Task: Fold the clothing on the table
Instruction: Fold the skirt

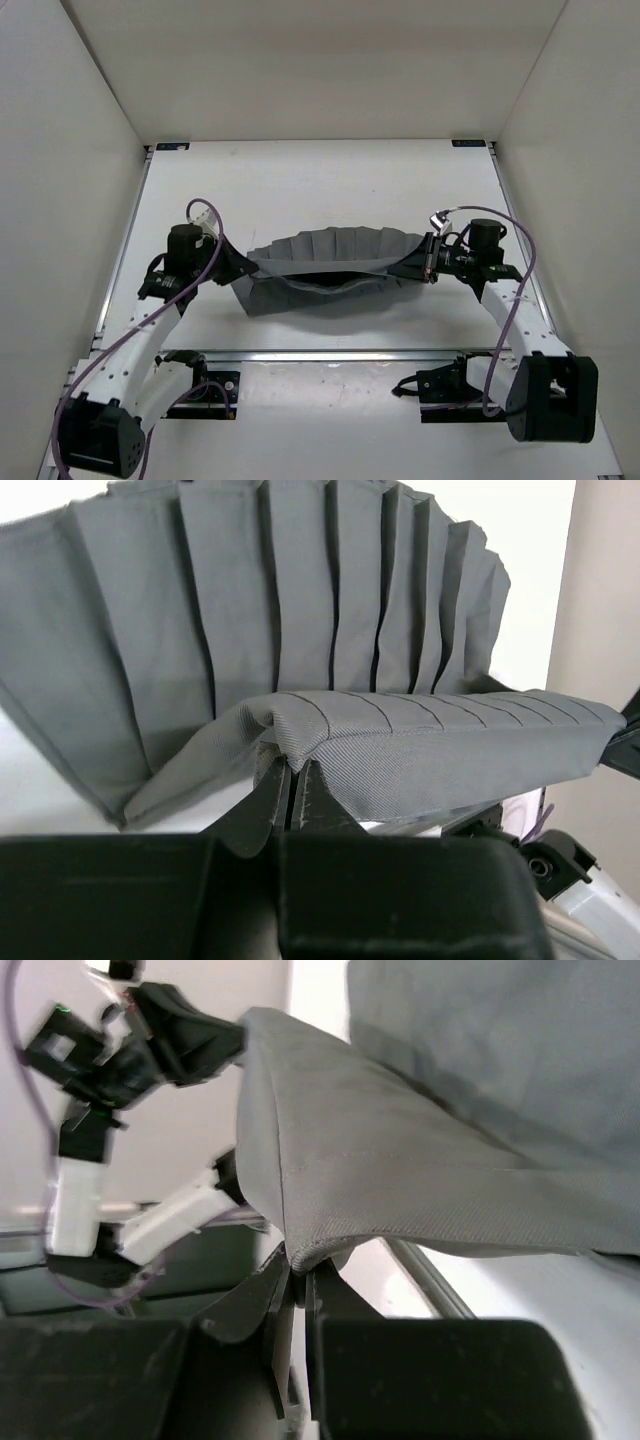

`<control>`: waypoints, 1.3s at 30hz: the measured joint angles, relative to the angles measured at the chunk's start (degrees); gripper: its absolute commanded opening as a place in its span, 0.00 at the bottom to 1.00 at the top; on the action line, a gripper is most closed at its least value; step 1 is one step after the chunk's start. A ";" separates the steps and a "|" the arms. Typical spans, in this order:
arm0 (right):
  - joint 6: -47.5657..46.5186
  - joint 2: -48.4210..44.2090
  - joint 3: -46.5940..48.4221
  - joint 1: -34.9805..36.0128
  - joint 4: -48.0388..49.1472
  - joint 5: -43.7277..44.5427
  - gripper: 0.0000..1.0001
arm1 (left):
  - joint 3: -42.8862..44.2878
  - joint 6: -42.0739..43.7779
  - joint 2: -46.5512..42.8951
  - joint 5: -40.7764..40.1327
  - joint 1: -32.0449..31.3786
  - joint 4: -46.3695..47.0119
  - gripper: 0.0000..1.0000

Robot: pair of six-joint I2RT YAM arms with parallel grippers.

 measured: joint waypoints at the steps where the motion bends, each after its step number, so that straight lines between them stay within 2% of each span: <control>1: 3.23 1.46 -1.44 -0.76 4.90 -1.49 0.00 | 0.11 0.02 1.57 0.39 0.22 1.38 0.03; 5: 12.35 8.63 -2.69 -1.42 18.97 -4.13 0.00 | 1.97 0.33 9.14 0.81 0.94 5.95 0.04; 6: 13.46 10.54 -2.25 -1.44 20.87 -4.07 0.00 | 2.67 0.46 11.41 0.81 1.14 7.08 0.03; 10: 17.73 19.80 2.08 -1.09 26.75 -2.19 0.00 | 4.70 0.55 18.49 0.87 1.99 10.84 0.08; 12: 18.95 24.22 5.44 -0.57 28.85 -0.52 0.00 | 4.96 0.44 20.90 0.92 2.54 12.59 0.23; 13: 19.19 26.49 7.34 -0.28 29.64 0.48 0.00 | 5.05 0.57 22.01 0.98 2.82 13.49 0.47; 14: 19.23 28.76 9.27 0.00 30.69 1.38 0.08 | 5.29 0.85 23.12 0.83 3.10 14.21 0.60; 15: 19.06 31.06 11.19 0.02 31.54 2.54 0.17 | 5.51 1.16 24.24 0.37 3.67 14.75 0.68; 19: 16.76 38.64 17.73 -0.61 34.05 6.64 0.49 | 7.52 1.25 29.22 -2.29 7.23 16.90 0.73; 20: 16.00 39.82 18.82 -0.85 34.32 7.17 0.54 | 8.04 1.20 30.14 -2.45 8.11 17.18 0.73; 22: 14.12 41.22 20.61 -1.29 34.03 7.85 0.74 | 8.68 1.18 30.97 -2.69 9.55 17.77 0.73; 23: 12.61 41.51 21.35 -1.49 33.46 8.26 0.78 | 8.70 1.20 30.93 -3.06 9.84 18.08 0.72; 24: 10.84 41.57 22.10 -1.60 32.81 8.74 0.97 | 8.70 1.20 30.71 -3.32 9.77 18.25 0.71; 25: 9.11 41.57 23.10 -1.64 31.47 9.29 0.99 | 8.68 1.22 30.45 -3.54 9.40 18.47 0.71; 33: -10.10 42.23 32.13 -1.03 13.57 23.37 0.99 | 1.64 1.62 25.33 -4.09 1.22 19.47 0.64; 34: -11.26 42.21 31.78 -0.85 12.31 25.42 0.96 | 0.17 1.60 24.81 -4.07 0.33 19.47 0.65; 36: -13.49 42.12 30.01 -0.22 10.12 29.75 0.81 | -2.32 1.62 23.98 -4.04 -1.07 18.88 0.65; 39: -15.34 41.77 27.36 1.25 6.16 35.82 0.74 | -5.18 1.60 22.58 -4.11 -2.89 18.08 0.67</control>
